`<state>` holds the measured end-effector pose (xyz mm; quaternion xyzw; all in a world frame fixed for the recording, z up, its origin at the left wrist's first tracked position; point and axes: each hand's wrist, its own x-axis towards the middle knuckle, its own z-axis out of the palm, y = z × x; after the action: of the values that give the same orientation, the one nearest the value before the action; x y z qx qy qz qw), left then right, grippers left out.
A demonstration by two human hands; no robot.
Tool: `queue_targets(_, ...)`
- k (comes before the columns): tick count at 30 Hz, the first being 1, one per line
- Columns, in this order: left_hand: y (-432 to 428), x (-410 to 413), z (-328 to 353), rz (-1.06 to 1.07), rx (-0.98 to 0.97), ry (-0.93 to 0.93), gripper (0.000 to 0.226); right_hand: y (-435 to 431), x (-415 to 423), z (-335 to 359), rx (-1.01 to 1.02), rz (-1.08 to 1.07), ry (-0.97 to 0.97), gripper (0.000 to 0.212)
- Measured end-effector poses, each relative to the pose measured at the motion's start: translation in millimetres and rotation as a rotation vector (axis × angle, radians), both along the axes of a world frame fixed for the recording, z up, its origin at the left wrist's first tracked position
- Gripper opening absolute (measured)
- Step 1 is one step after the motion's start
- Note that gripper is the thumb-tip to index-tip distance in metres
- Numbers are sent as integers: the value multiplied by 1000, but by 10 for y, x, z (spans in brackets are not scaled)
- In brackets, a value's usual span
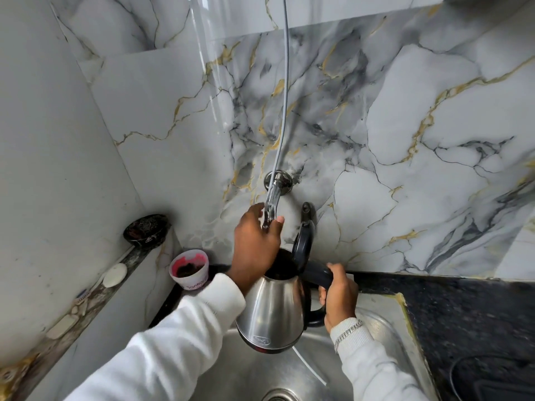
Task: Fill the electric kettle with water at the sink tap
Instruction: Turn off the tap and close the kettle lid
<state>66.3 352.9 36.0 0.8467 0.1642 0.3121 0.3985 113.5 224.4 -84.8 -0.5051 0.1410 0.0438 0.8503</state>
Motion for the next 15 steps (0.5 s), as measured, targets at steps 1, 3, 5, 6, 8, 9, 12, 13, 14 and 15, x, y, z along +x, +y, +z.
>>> queue_targets(1, -128, -86, -15, -88, 75, -90, 52, -17, -9, -3, -20, -13, -7, 31)
queue_targets(3, -365, -237, -79, -238, 315, -71, 61, -76, -72, 22, -69, -34, -19, 26)
queue_targets(5, -500, -316, -165, -195, 511, 53, 63, -141, -149, 62, -116, -32, -39, 28)
queue_targets(6, -532, -357, -188, -133, 541, 90, 60, -179, -194, 78, -140, -30, -44, 29)
queue_targets(8, -586, -477, -190, -25, 503, 89, 56, -287, -283, 129, -194, -35, -46, 31)
queue_targets(9, -607, -556, -193, 14, 463, 81, 57, -353, -331, 161, -211, -41, -50, 31)
queue_targets(12, -631, -794, -219, 83, 379, 135, 59, -540, -495, 270, -175, -39, -66, 26)
queue_targets(13, -644, -859, -219, 90, 363, 169, 58, -592, -537, 301, -146, -44, -75, 25)
queue_targets(14, -676, -935, -213, 88, 350, 194, 57, -650, -596, 334, -132, -50, -86, 25)
queue_targets(15, -715, -991, -212, 74, 336, 204, 56, -699, -640, 361, -128, -53, -97, 26)
